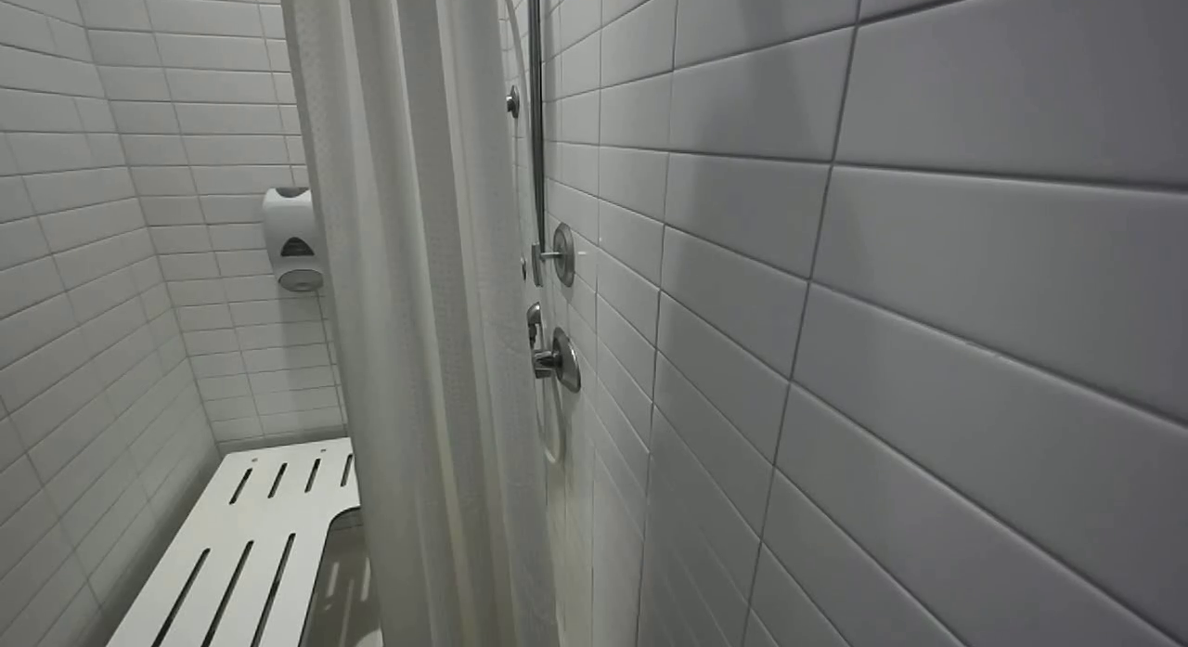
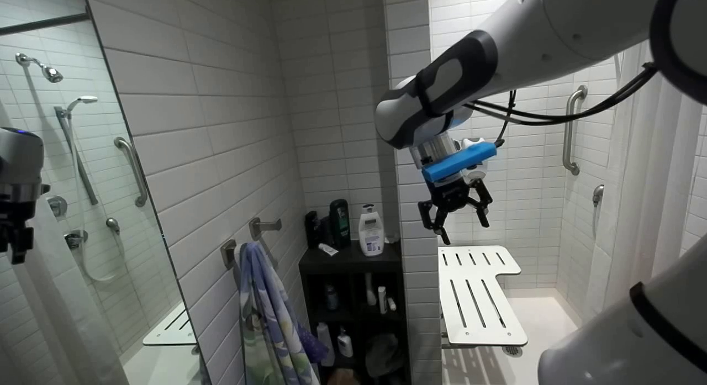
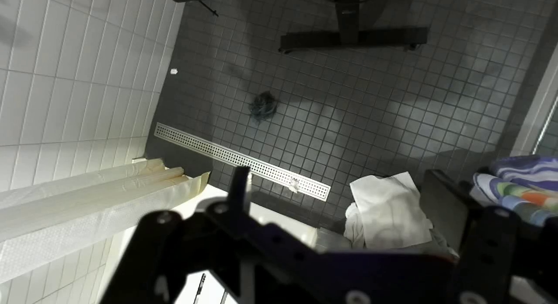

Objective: Close the curtain railing

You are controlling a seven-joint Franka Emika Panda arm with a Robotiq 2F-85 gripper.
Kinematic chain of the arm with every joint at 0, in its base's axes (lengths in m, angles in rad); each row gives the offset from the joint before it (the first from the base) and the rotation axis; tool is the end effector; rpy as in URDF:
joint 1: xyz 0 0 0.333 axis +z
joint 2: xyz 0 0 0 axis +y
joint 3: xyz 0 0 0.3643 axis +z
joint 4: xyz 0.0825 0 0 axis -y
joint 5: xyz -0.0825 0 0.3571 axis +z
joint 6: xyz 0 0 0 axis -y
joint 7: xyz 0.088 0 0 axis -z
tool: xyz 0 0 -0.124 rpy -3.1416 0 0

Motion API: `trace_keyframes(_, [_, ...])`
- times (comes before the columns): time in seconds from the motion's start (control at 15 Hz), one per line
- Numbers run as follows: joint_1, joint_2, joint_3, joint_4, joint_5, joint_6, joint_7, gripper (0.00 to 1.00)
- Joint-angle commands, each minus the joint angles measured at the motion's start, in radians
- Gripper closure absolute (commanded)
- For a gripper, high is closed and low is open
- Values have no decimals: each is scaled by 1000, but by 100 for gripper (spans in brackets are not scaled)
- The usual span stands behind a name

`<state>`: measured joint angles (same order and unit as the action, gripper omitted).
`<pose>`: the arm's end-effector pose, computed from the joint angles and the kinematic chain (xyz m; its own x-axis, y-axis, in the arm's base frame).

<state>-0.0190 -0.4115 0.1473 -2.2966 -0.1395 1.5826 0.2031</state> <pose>0.3416 0.0339 0.5238 0.9610 -0.1029 -0.2569 -0.0377 -0.9683 0.2469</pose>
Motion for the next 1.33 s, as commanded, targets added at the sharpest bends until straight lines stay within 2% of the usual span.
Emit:
trace_keyframes(0.0, [21, 2, -18, 2, -5, -3, 6, 0])
trace_keyframes(0.13, [21, 2, -18, 2, -5, -3, 6, 0])
trace_keyframes(0.33, [8, 28, -32, 26, -74, -17, -33, 0])
trace_keyframes(0.67, [-10, 79, -64, 73, -350, -50, -137, 0])
trace_keyframes(0.87, [-24, 129, -103, 129, -475, -51, -189, 0])
trace_keyframes(1.27, [-57, 282, -217, 319, -615, -46, -436, 0])
